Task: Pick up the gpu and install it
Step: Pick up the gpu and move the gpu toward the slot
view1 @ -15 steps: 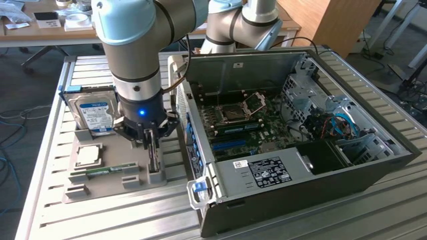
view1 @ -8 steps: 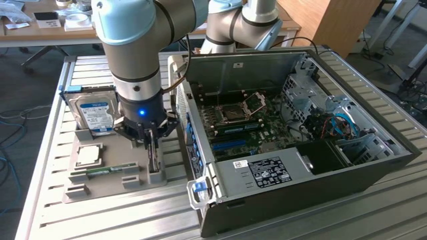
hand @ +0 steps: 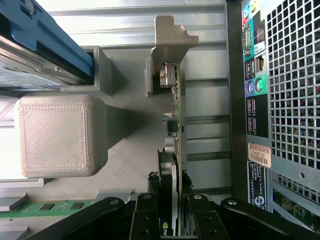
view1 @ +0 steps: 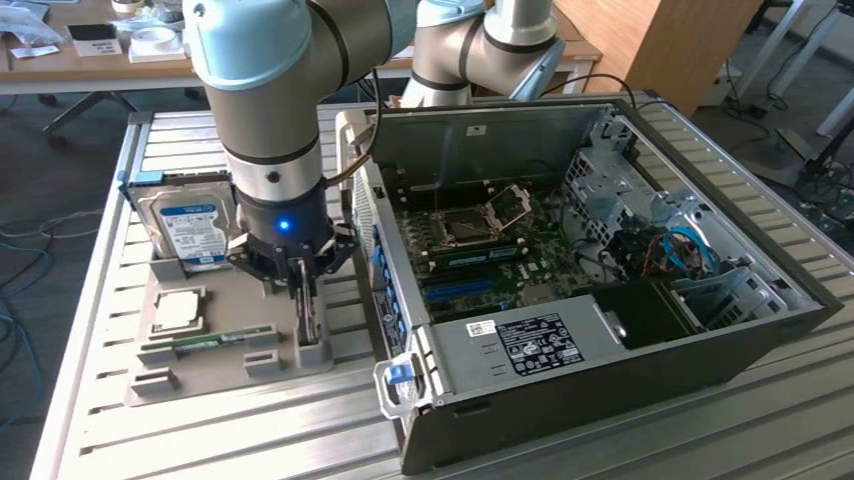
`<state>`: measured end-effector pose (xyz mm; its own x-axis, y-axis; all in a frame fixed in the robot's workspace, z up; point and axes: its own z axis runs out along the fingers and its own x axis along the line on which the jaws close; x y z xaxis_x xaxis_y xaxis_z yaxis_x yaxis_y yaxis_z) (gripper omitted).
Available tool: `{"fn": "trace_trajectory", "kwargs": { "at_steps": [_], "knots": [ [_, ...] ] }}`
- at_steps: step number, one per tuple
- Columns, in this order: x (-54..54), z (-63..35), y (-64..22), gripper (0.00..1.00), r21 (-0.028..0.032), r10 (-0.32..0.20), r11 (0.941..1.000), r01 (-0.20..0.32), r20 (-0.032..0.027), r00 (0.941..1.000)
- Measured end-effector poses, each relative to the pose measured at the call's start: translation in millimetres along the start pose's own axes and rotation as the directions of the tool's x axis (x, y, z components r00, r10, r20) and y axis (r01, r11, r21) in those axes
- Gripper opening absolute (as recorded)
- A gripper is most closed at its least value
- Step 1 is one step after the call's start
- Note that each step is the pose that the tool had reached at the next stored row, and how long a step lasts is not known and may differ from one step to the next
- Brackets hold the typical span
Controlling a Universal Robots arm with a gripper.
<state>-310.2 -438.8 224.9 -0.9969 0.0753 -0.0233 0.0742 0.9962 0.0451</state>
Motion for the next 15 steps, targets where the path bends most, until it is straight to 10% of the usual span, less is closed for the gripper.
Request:
{"fn": "trace_trajectory", "kwargs": {
  "at_steps": [15],
  "knots": [
    [-0.6, -25.2, 1.2, 0.27, -0.0001, 0.0, 1.0, 0.0, 0.0001, 1.0]
  ]
}}
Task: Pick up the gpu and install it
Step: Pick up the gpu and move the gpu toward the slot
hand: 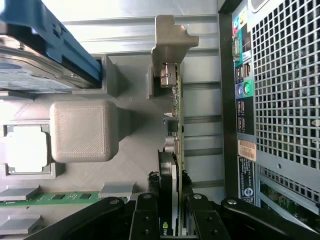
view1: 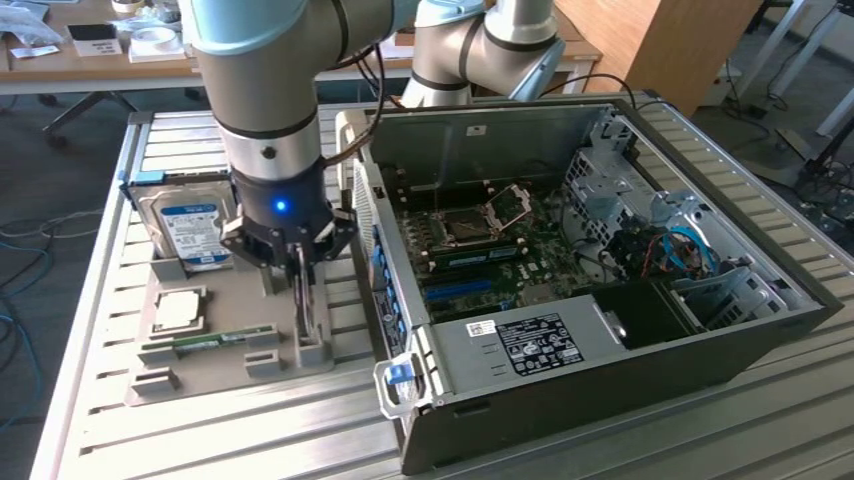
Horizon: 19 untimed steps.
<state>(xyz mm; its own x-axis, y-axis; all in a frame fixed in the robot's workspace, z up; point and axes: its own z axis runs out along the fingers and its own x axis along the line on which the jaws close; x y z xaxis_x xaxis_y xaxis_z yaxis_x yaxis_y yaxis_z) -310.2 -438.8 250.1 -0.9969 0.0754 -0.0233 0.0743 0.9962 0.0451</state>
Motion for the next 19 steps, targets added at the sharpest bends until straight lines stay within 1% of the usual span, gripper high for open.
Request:
{"fn": "trace_trajectory", "kwargs": {
  "at_steps": [6, 11, 19],
  "knots": [
    [-0.3, -14.3, 0.6, 0.27, 0.0, -0.001, 1.0, 0.001, -0.0001, 1.0],
    [-0.5, -23.4, 1.1, 0.27, -0.0003, -0.011, 0.9999, 0.011, -0.0004, 0.9999],
    [-1.2, -50.5, 2.3, 0.27, -0.0004, -0.017, 0.9999, 0.017, -0.0008, 0.9999]
  ]
}}
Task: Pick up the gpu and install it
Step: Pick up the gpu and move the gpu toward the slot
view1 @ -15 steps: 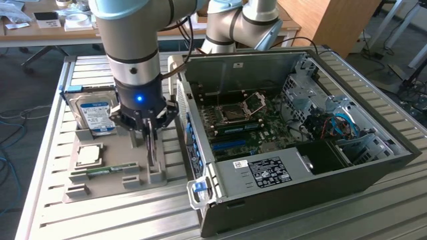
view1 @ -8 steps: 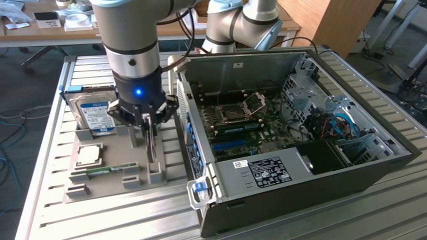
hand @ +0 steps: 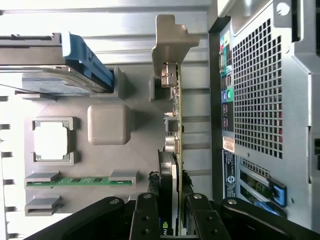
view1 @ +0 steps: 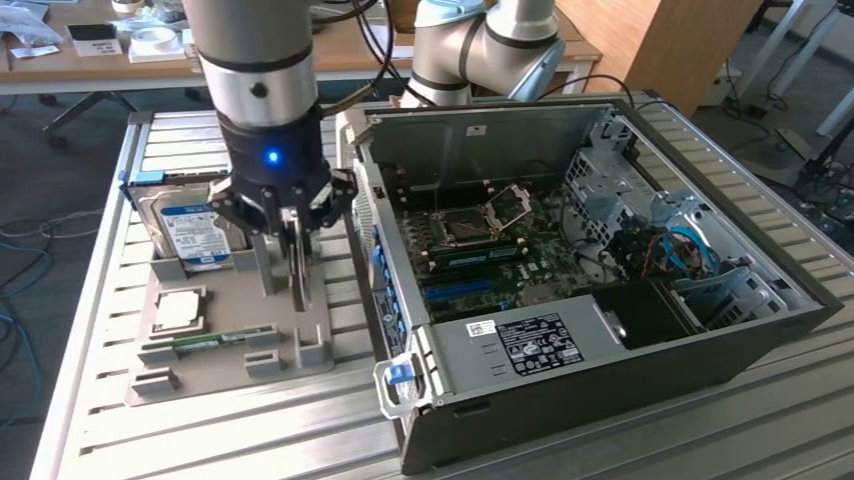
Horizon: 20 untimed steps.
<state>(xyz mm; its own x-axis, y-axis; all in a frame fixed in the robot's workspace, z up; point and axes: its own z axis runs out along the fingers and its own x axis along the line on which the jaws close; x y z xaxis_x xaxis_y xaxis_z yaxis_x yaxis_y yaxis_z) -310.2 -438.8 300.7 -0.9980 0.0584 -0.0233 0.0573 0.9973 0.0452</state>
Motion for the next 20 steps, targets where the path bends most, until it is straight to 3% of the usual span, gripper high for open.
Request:
{"fn": "trace_trajectory", "kwargs": {
  "at_steps": [20],
  "knots": [
    [-1.9, -80.0, 3.6, 0.27, 0.0001, 0.0, 1.0, 0.0, 0.0, 1.0]
  ]
}}
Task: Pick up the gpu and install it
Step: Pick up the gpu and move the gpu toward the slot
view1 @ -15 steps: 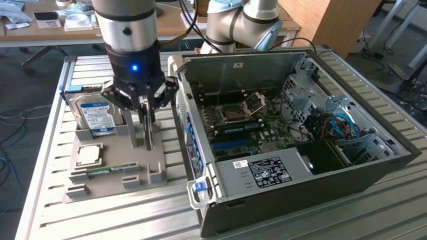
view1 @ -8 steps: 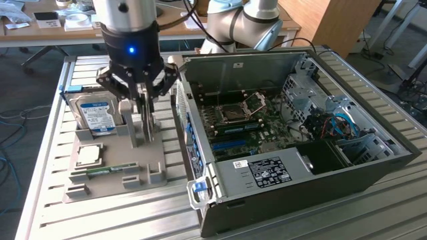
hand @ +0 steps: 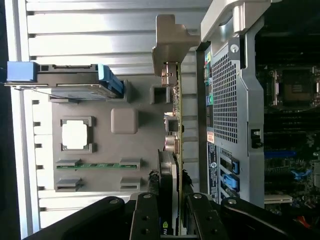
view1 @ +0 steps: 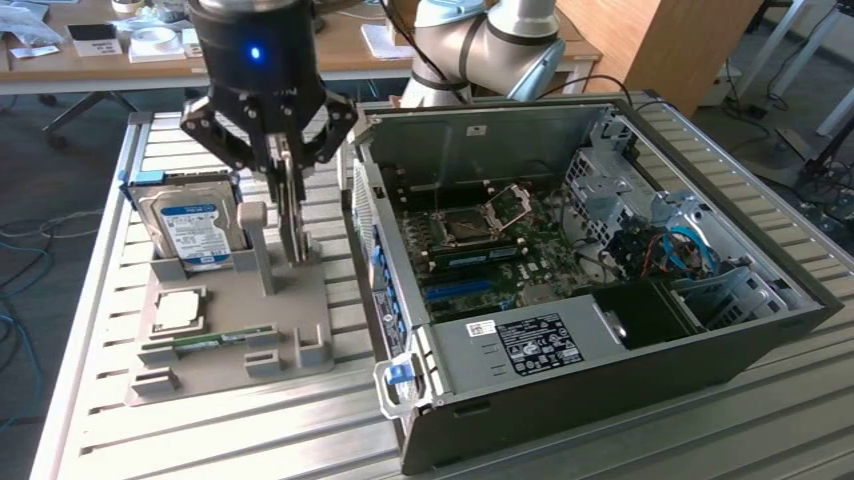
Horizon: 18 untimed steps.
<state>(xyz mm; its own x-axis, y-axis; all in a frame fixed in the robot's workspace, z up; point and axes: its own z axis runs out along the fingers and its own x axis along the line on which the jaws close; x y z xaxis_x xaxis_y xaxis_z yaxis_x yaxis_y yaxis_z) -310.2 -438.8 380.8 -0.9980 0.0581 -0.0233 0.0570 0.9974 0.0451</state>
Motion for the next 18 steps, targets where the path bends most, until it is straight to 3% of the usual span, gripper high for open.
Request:
{"fn": "trace_trajectory", "kwargs": {
  "at_steps": [3, 4, 5, 6, 18],
  "knots": [
    [-0.3, -11.8, 0.5, 0.27, -0.0001, 0.0, 1.0, 0.0, 0.0001, 1.0],
    [-0.5, -19.2, 0.9, 0.27, 0.0, 0.0, 1.0, 0.0, 0.0, 1.0],
    [-0.9, -36.7, 1.7, 0.27, -0.0001, 0.0, 1.0, 0.0, 0.0002, 1.0],
    [-1.0, -39.5, 1.8, 0.27, -0.0002, 0.0, 1.0, 0.0, 0.0002, 1.0],
    [-2.8, -39.5, 1.8, 0.27, -0.0001, 0.0, 1.0, 0.0, 0.0001, 1.0]
  ]
}}
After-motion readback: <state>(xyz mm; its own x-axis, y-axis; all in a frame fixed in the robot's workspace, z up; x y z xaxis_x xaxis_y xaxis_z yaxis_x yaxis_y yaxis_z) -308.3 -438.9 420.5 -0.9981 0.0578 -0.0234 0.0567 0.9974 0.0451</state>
